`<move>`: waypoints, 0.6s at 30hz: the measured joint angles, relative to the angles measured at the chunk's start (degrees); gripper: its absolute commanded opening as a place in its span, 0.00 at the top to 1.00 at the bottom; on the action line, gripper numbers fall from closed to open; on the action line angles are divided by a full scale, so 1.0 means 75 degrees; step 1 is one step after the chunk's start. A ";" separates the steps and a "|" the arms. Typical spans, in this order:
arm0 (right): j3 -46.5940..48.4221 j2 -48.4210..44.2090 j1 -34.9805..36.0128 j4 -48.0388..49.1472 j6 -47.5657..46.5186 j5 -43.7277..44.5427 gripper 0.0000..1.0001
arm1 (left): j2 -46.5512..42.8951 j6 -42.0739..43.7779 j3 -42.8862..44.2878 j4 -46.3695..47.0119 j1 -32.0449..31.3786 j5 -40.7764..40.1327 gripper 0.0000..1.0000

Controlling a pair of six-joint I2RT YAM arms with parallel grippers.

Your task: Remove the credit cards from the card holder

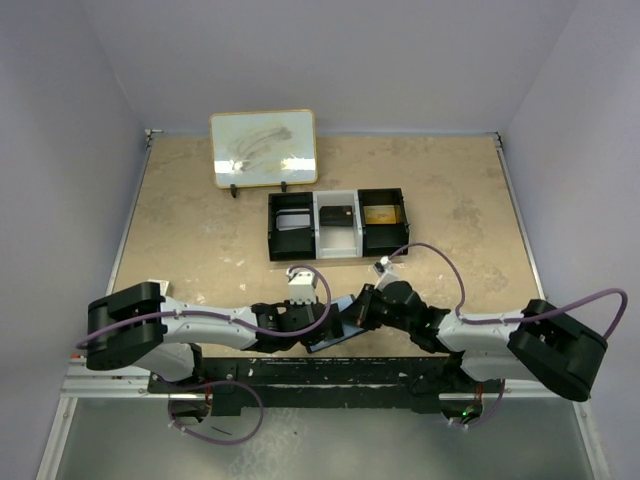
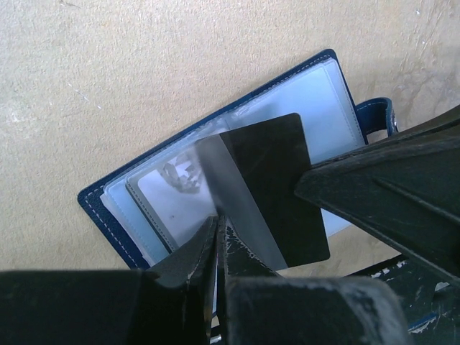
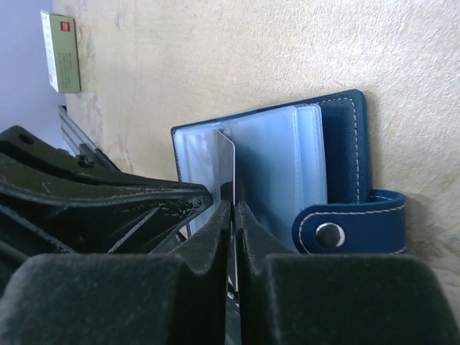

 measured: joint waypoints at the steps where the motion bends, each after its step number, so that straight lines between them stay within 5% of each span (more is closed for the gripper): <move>1: -0.0070 -0.0137 -0.0044 0.0000 -0.0026 -0.0061 0.81 | 0.0009 0.0000 -0.0003 0.0023 0.0000 0.0000 1.00; 7: -0.0204 -0.0379 -0.0108 0.0166 -0.0283 -0.0542 0.70 | 0.0087 0.0003 -0.0003 0.0210 0.0000 0.0073 1.00; 18: -0.0204 0.0901 -0.0114 0.1268 -0.0198 -0.0994 0.77 | 0.0166 0.0003 -0.0003 0.0370 0.0000 0.0111 1.00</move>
